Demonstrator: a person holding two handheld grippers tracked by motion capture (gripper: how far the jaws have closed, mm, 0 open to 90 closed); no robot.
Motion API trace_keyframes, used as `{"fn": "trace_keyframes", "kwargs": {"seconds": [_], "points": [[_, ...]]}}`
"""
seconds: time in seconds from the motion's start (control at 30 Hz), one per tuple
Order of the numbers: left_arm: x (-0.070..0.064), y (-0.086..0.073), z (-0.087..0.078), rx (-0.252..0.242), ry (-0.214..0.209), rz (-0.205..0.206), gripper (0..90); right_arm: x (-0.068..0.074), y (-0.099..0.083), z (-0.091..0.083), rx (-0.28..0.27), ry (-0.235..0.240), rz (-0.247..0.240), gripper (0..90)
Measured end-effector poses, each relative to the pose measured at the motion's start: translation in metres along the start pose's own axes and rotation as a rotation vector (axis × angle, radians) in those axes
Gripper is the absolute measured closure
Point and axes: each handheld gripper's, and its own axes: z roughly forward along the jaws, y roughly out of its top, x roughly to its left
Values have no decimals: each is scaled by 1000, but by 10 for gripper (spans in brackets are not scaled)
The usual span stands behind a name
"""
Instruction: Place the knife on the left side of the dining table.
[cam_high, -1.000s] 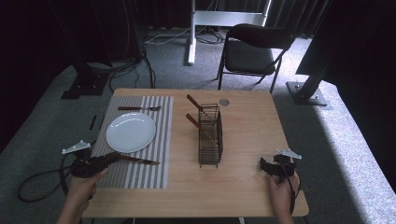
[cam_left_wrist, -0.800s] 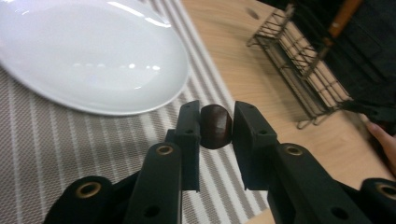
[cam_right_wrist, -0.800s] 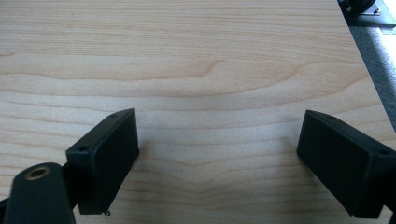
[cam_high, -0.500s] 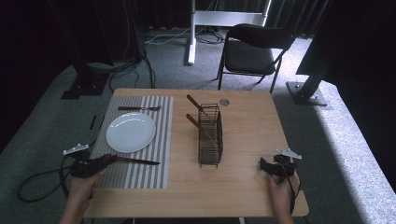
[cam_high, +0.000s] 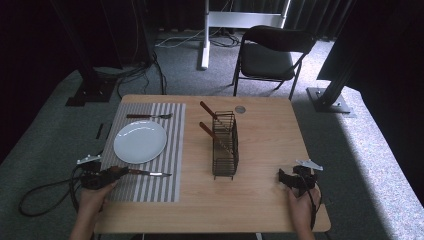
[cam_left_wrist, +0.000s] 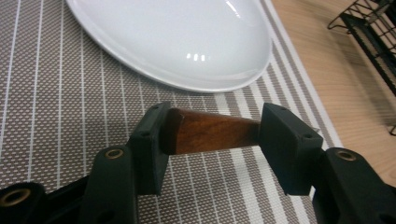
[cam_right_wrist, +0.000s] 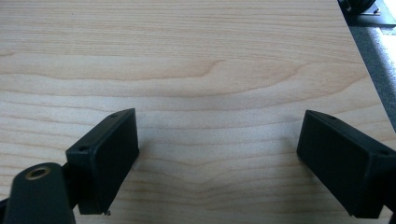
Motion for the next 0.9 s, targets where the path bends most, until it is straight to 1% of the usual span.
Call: {"fn": "trace_keyframes", "kwargs": {"seconds": [0.03, 0.17, 0.27, 0.3, 0.33, 0.43, 0.47, 0.5, 0.53, 0.57, 0.67, 0.77, 0.8, 0.83, 0.87, 0.9], "points": [[0, 0, 0, 0, 0, 0, 437, 0, 0, 0, 0, 0, 0, 120], [0, -1, 5, 20, 30, 8, 403, 0, 0, 0, -1, 0, -1, 120], [1, -2, 7, 23, 31, -3, 391, 0, 0, 0, -1, 0, -1, 120], [2, -3, 8, 21, 28, -19, 391, 0, 0, 0, -1, 0, -1, 120], [3, -4, 9, 16, 26, -26, 390, 0, 0, 0, -1, 0, -1, 120], [3, -5, 11, 23, 36, -15, 367, 0, 0, 0, -1, 0, -1, 120], [2, -7, 14, 34, 58, -11, 342, 0, 0, 0, -1, 0, -1, 119], [2, -7, 14, 34, 58, -11, 331, 0, 0, 0, -1, 0, -1, 119], [1, -7, 17, 44, 76, -6, 317, 0, 0, 0, -1, 0, -1, 120], [1, -7, 17, 44, 76, -6, 306, 0, 0, 0, -1, 0, -1, 119], [1, -6, 21, 54, 100, -1, 289, 0, 0, 0, -1, 0, -1, 120], [1, -5, 24, 50, 117, -26, 273, 0, 0, 0, -1, 0, -1, 120], [1, -5, 24, 52, 121, -23, 273, 0, 0, 0, -1, 0, -1, 120], [1, -6, 27, 53, 138, -17, 267, 0, 0, 0, 0, 0, 0, 120], [1, -6, 28, 57, 143, -13, 253, 0, 0, 0, -1, 0, -1, 120], [-1, -7, 29, 56, 154, -1, 236, 0, 0, 0, -1, 0, -1, 120]]}}
